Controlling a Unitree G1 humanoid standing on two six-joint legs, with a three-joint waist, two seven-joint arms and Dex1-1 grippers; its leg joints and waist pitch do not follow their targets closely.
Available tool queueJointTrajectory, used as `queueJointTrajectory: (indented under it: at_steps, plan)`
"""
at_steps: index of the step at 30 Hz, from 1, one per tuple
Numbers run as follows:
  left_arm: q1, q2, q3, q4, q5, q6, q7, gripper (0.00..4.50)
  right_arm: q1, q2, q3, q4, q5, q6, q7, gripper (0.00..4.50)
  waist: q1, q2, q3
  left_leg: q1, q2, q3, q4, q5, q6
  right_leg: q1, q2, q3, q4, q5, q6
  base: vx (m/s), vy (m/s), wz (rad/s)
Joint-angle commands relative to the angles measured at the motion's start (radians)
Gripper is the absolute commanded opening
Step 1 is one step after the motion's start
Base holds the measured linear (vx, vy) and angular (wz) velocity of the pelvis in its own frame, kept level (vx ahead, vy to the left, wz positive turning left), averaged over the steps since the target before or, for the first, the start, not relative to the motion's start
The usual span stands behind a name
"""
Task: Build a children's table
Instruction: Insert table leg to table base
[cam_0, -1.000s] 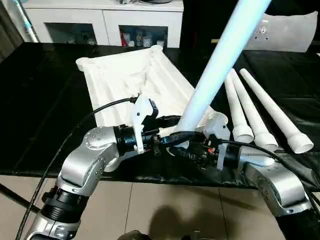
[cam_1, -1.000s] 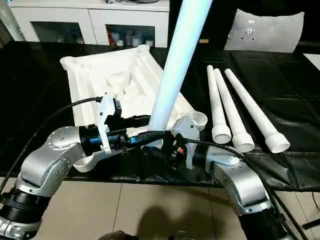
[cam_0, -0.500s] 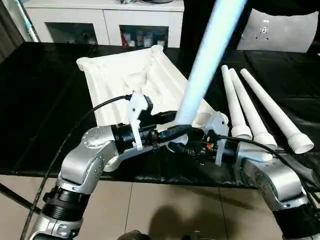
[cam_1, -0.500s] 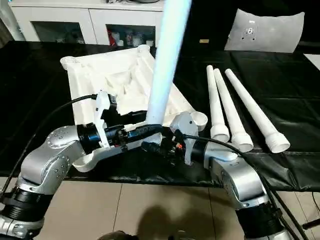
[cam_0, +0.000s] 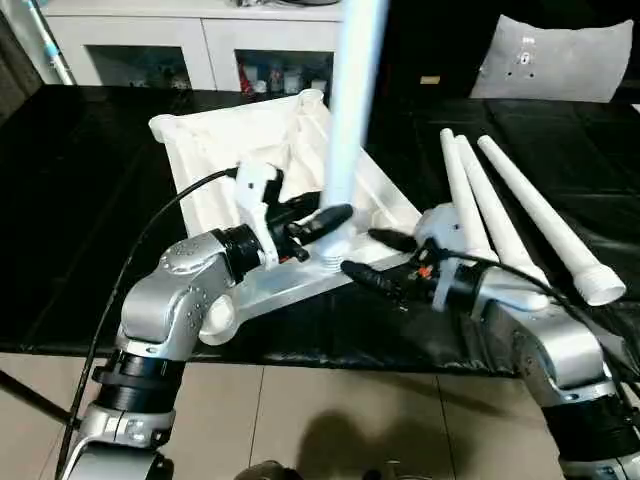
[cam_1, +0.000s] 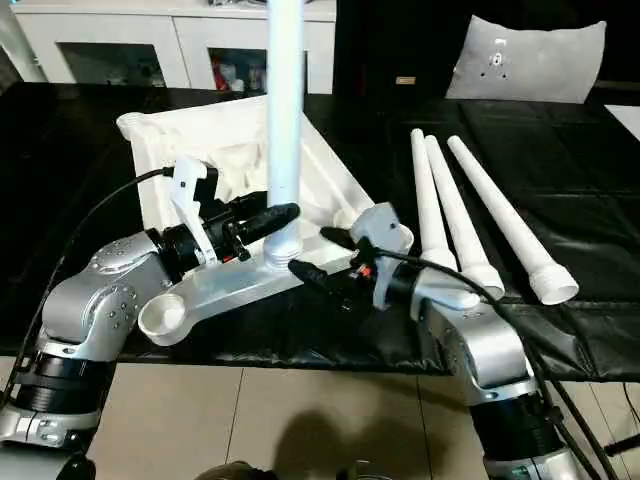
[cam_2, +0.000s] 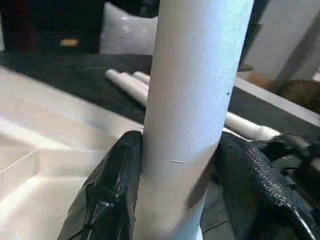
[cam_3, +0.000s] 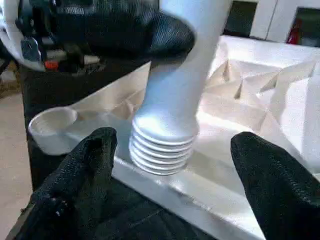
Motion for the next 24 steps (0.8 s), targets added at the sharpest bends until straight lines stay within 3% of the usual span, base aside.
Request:
queueJointTrajectory:
  at_steps: [1,5,6,7,8,15,21,24]
  plan:
    - [-0.029,-0.005,0.025,-0.010,-0.025,0.018,0.025,2.00,-0.006,-0.002,-0.042,-0.035,0.043,0.021,0.005,4.23,-0.001,0.001,-0.068,0.016,0.217,-0.116,-0.117,-0.236,-0.114,0.047,-0.168,0.106,-0.048,0.004,-0.297,0.000,0.000,0.00]
    - [-0.046,-0.022,0.057,-0.017,-0.056,0.062,0.064,2.00,-0.028,0.016,-0.176,-0.027,0.159,0.101,-0.059,4.42,-0.001,0.002,-0.069,0.015,0.215,-0.117,-0.119,-0.236,-0.120,0.046,-0.167,0.104,-0.048,0.003,-0.294,0.000,0.000,0.00]
    - [-0.046,-0.022,0.057,-0.017,-0.056,0.062,0.064,2.00,-0.028,0.016,-0.176,-0.027,0.159,0.101,-0.059,4.42,-0.002,0.002,-0.069,0.016,0.215,-0.117,-0.119,-0.234,-0.121,0.047,-0.166,0.105,-0.048,0.002,-0.293,0.000,0.000,0.00]
    - [-0.051,-0.034,0.074,-0.020,-0.077,0.082,0.075,2.00,-0.040,0.016,-0.229,-0.023,0.211,0.152,-0.080,4.42,-0.002,0.004,-0.069,0.016,0.215,-0.117,-0.119,-0.232,-0.123,0.046,-0.167,0.105,-0.049,-0.001,-0.291,0.000,0.000,0.00]
    - [-0.053,-0.038,0.079,-0.021,-0.086,0.088,0.078,2.00,-0.042,0.015,-0.247,-0.025,0.233,0.176,-0.085,4.42,-0.002,0.002,-0.069,0.016,0.214,-0.116,-0.117,-0.228,-0.123,0.048,-0.169,0.106,-0.050,-0.001,-0.294,0.000,0.000,0.00]
    - [-0.060,-0.066,0.105,-0.033,-0.137,0.127,0.088,2.00,-0.035,0.003,-0.271,-0.039,0.300,0.250,-0.078,4.42,0.000,0.002,-0.067,0.012,0.214,-0.116,-0.113,-0.209,-0.107,0.049,-0.172,0.108,-0.056,-0.031,-0.290,0.000,0.000,0.00]
    - [-0.055,-0.082,0.126,-0.053,-0.183,0.174,0.103,2.00,-0.039,0.011,-0.294,-0.070,0.355,0.315,-0.105,4.42,0.000,0.001,-0.065,0.016,0.214,-0.116,-0.117,-0.243,-0.133,0.042,-0.171,0.109,-0.060,-0.076,-0.280,0.000,0.000,0.00]
    - [-0.057,-0.084,0.133,-0.060,-0.194,0.185,0.109,2.00,-0.041,0.006,-0.288,-0.074,0.359,0.321,-0.106,4.42,-0.001,-0.003,-0.064,0.012,0.215,-0.117,-0.117,-0.243,-0.135,0.042,-0.172,0.110,-0.063,-0.091,-0.276,0.000,0.000,0.00]
